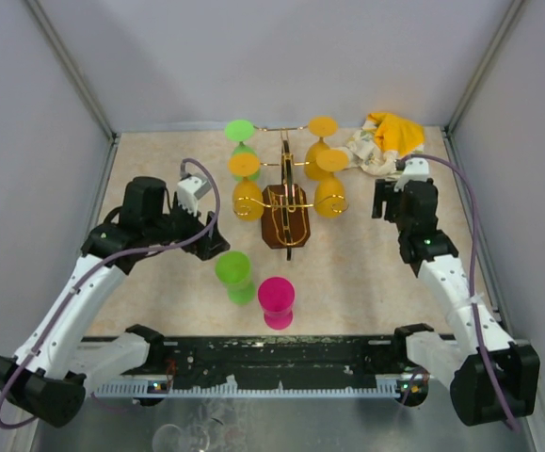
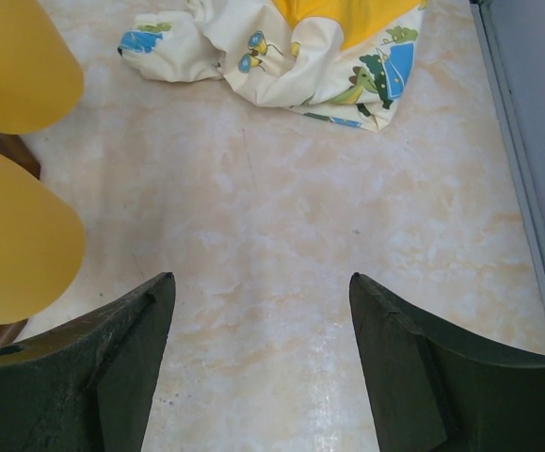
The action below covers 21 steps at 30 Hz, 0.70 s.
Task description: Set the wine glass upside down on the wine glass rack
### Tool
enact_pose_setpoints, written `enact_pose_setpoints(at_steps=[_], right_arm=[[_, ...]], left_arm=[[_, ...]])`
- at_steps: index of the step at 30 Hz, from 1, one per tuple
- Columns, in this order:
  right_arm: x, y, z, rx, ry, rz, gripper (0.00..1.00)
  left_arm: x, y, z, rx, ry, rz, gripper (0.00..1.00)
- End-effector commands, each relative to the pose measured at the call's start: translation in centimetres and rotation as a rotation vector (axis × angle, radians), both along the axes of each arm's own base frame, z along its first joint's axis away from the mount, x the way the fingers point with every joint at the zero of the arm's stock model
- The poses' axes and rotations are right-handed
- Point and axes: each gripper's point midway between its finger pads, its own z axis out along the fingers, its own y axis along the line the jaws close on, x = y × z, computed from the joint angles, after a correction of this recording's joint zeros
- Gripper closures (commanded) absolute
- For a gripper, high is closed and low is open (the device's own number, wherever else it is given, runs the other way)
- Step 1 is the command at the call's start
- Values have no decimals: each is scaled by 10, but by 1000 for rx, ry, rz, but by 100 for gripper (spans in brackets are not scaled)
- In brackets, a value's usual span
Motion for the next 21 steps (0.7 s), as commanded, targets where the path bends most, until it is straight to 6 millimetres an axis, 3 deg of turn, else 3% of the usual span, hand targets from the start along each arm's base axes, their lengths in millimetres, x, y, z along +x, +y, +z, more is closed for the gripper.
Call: enact_pose_setpoints(at_steps=[1,6,13,16,21], right_arm=[[3,-3,39,8,-94,-27,25],[2,-5,38,16,-90,-45,25],[3,-3,44,34,-100,-40,25],[3,-3,44,35,-102,-39,25],[3,-3,43,30,-102,-39,25]], left_arm=[[-18,0,-28,46,128,-21,11],[-29,-7,-49,98,199,-39,15],[-29,-7,-68,180,247,2,21],[-28,-7,-77,211,272,12,31],[-25,-9,-85,245,289,24,59]])
